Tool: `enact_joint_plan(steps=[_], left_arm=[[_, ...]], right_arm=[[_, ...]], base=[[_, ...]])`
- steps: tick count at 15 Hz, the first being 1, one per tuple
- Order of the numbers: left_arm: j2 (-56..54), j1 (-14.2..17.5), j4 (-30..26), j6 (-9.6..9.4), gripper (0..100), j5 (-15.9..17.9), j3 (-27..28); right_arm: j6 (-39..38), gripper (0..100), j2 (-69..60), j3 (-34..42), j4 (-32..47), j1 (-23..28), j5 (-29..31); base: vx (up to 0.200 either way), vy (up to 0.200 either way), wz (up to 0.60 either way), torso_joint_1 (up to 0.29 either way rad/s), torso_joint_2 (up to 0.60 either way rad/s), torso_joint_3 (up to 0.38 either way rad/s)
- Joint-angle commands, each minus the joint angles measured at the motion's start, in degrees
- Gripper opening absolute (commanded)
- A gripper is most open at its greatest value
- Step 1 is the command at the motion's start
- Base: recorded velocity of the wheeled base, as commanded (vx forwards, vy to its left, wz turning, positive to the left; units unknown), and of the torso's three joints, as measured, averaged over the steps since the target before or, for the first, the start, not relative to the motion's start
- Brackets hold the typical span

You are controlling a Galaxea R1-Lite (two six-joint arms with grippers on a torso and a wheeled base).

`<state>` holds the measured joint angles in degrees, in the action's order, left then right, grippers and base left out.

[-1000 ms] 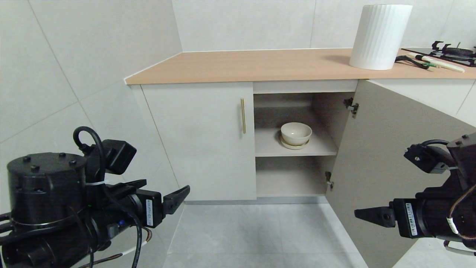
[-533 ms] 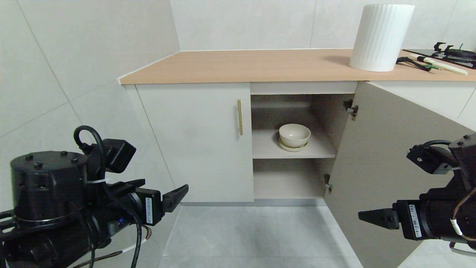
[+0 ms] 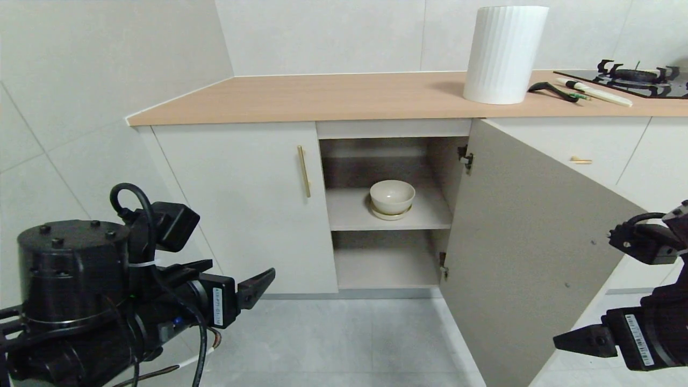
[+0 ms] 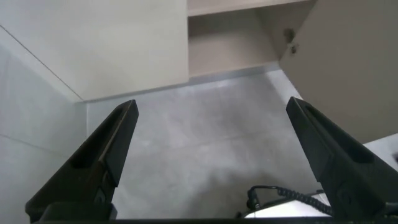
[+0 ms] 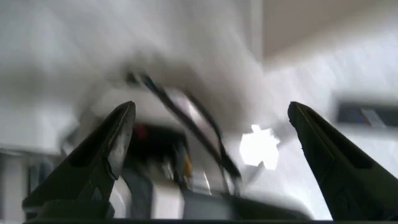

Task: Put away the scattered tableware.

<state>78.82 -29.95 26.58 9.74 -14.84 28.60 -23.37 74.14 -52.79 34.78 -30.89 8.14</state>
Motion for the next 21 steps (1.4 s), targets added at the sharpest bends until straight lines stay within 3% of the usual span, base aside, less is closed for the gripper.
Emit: enact_joint_plan(steps=[1, 6, 10, 12, 16, 21], left_arm=[[0.10, -0.02, 0.14, 0.02, 100, -0.02, -0.03], [0.54, 0.07, 0.14, 0.02, 100, -0.02, -0.03], [0.98, -0.02, 0.14, 0.10, 100, -0.02, -0.12], [0.98, -0.02, 0.14, 0.10, 100, -0.02, -0.12], [0.89, 0.07, 0.23, 0.10, 100, -0.02, -0.12], [0.72, 0.07, 0.23, 0.10, 100, -0.02, -0.12]], right_arm=[[-0.01, 100, -0.84, -3.03, 2.93, 0.74, 0.47], [6.58, 100, -3.39, -7.16, 9.25, 15.16, 5.39], [10.63, 100, -2.25, -8.56, 8.73, 26.50, 6.36], [11.15, 100, 0.04, -8.39, 6.53, 29.84, 7.24], [10.98, 100, 4.17, -8.12, 2.66, 32.47, 7.50], [10.63, 100, 7.86, -3.64, -11.75, 33.62, 6.89]], base=[[0.000, 0.000, 0.00, 0.000, 0.00, 0.000], [0.000, 0.000, 0.00, 0.000, 0.00, 0.000], [0.000, 0.000, 0.00, 0.000, 0.00, 0.000], [0.000, 0.000, 0.00, 0.000, 0.00, 0.000], [0.000, 0.000, 0.00, 0.000, 0.00, 0.000], [0.000, 0.000, 0.00, 0.000, 0.00, 0.000]])
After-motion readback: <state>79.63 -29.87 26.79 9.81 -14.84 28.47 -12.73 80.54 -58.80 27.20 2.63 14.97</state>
